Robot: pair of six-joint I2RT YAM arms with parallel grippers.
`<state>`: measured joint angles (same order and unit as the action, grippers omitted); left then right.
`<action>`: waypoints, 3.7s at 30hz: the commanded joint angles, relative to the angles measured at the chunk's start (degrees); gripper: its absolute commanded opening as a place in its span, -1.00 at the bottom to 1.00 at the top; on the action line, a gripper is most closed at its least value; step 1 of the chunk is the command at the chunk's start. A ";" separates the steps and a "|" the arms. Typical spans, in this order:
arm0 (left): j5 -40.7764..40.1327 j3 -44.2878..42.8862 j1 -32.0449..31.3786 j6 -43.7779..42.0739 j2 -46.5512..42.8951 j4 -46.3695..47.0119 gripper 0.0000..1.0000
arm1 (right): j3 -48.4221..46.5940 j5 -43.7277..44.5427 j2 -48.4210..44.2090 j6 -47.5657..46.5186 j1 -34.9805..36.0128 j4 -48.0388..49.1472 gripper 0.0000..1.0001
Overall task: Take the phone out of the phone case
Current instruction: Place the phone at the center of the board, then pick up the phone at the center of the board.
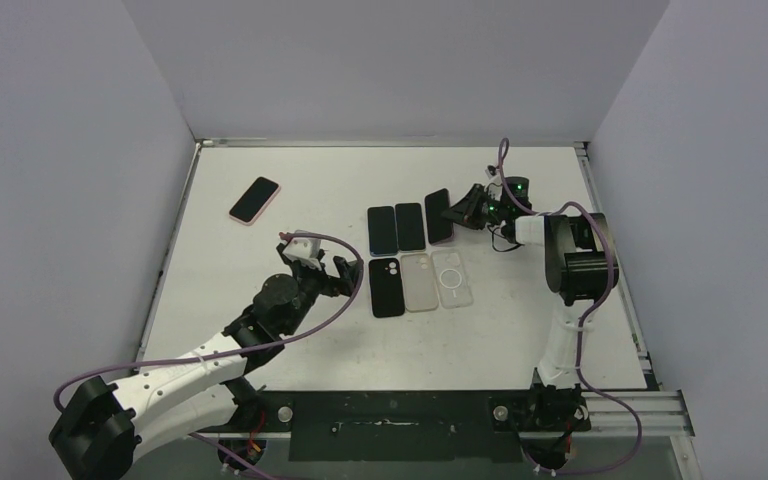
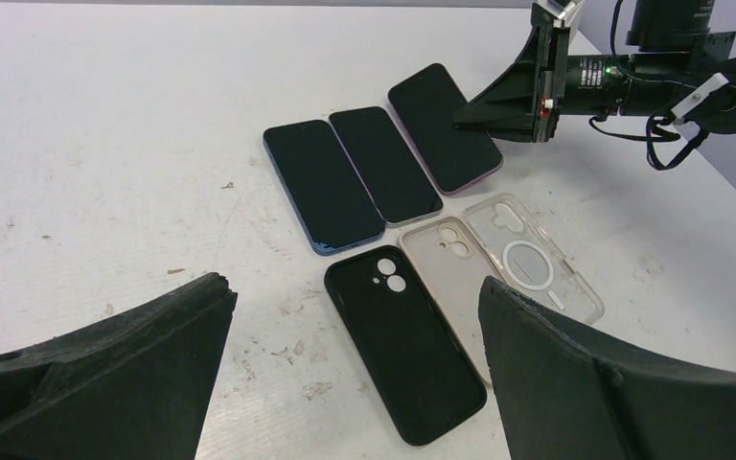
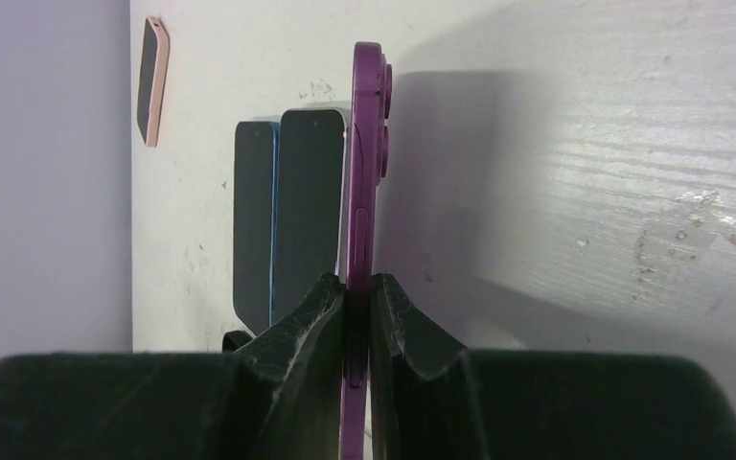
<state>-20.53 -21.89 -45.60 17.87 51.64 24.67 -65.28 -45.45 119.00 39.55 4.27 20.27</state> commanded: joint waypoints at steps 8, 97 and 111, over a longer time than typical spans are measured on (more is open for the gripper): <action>-0.32 0.31 0.52 0.68 -0.26 3.11 0.95 | -5.32 -2.33 1.50 -6.67 0.04 -6.97 -0.43; 37.42 -57.67 56.92 -9.85 63.05 -14.60 0.95 | 43.27 23.97 -61.81 -22.27 9.46 9.58 1.00; 48.93 -69.74 59.78 -23.64 77.34 -21.10 0.94 | 43.17 24.45 -59.44 -22.72 9.72 9.99 1.00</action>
<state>23.22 -88.01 13.72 -1.04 127.50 5.06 -21.47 -21.78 59.20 17.52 13.61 26.57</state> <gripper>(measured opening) 0.974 0.999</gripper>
